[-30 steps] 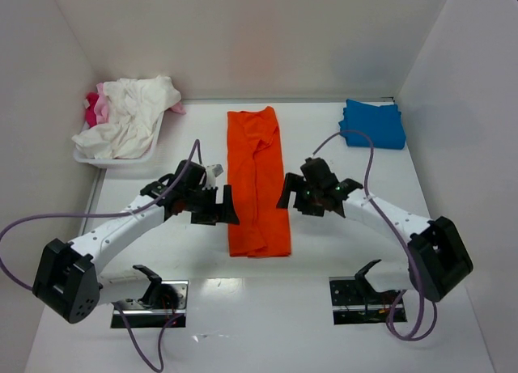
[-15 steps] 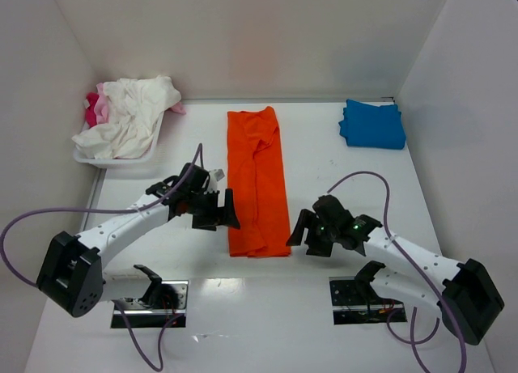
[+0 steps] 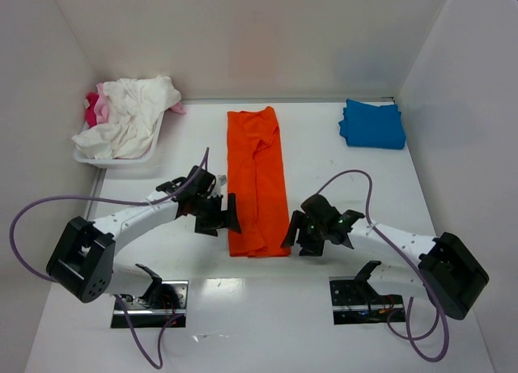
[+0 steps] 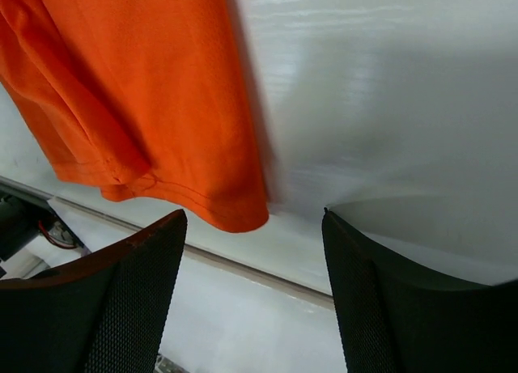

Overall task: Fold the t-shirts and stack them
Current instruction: Grab the bottom of the folded rectangular tshirt with both arms, then fold the folded rectangular tshirt in 1/3 of the way

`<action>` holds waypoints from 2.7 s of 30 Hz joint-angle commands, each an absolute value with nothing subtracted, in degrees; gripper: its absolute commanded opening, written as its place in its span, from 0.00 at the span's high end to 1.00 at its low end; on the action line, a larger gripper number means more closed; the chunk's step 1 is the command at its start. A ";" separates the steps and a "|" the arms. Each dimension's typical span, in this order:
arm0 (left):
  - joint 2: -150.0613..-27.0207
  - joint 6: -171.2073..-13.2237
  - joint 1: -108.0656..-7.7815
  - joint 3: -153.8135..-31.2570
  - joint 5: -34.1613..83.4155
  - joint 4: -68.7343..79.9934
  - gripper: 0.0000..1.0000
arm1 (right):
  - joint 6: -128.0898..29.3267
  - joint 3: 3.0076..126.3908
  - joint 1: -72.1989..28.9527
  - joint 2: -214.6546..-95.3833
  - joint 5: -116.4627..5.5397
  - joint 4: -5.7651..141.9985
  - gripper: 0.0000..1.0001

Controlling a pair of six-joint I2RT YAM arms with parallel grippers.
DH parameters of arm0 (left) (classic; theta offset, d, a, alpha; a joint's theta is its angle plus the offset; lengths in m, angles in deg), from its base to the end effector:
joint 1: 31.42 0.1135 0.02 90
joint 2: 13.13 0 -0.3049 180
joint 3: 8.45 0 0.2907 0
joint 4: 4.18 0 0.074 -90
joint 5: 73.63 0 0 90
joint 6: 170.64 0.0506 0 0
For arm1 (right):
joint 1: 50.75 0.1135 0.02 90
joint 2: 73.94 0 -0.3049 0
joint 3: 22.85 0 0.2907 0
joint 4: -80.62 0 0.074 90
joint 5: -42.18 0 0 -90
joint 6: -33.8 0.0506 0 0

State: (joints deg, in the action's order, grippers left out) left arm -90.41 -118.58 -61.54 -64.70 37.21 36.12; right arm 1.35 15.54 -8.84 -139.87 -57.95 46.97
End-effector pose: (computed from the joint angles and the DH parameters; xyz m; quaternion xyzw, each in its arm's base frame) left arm 0.2352 -0.1573 0.2002 -0.0203 0.9537 -0.2815 0.1037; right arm 0.1526 0.1489 0.1490 0.1095 0.9588 0.2443 0.0949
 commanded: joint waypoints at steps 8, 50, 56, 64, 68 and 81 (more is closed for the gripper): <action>-91.67 -120.76 -66.08 -63.82 38.43 36.52 0.06 | -1.70 18.33 -8.30 -145.61 -56.30 52.06 0.56; -103.93 -121.33 -67.90 -64.13 35.97 34.58 0.66 | -2.23 18.86 -8.30 -145.21 -56.35 52.14 1.00; -102.87 -121.85 -67.90 -64.14 34.82 35.59 1.00 | -2.85 19.56 -8.30 -146.64 -56.96 52.63 1.00; -98.30 -121.45 -67.90 -70.79 32.67 40.81 1.00 | -5.30 25.02 -10.00 -146.80 -55.73 49.37 1.00; -97.61 -120.39 -66.43 -75.42 31.69 43.06 1.00 | -8.44 28.98 -13.85 -146.27 -55.73 47.52 1.00; -105.20 -113.71 -54.56 -87.77 34.85 39.64 1.00 | -16.20 41.74 -27.08 -157.05 -60.50 49.96 1.00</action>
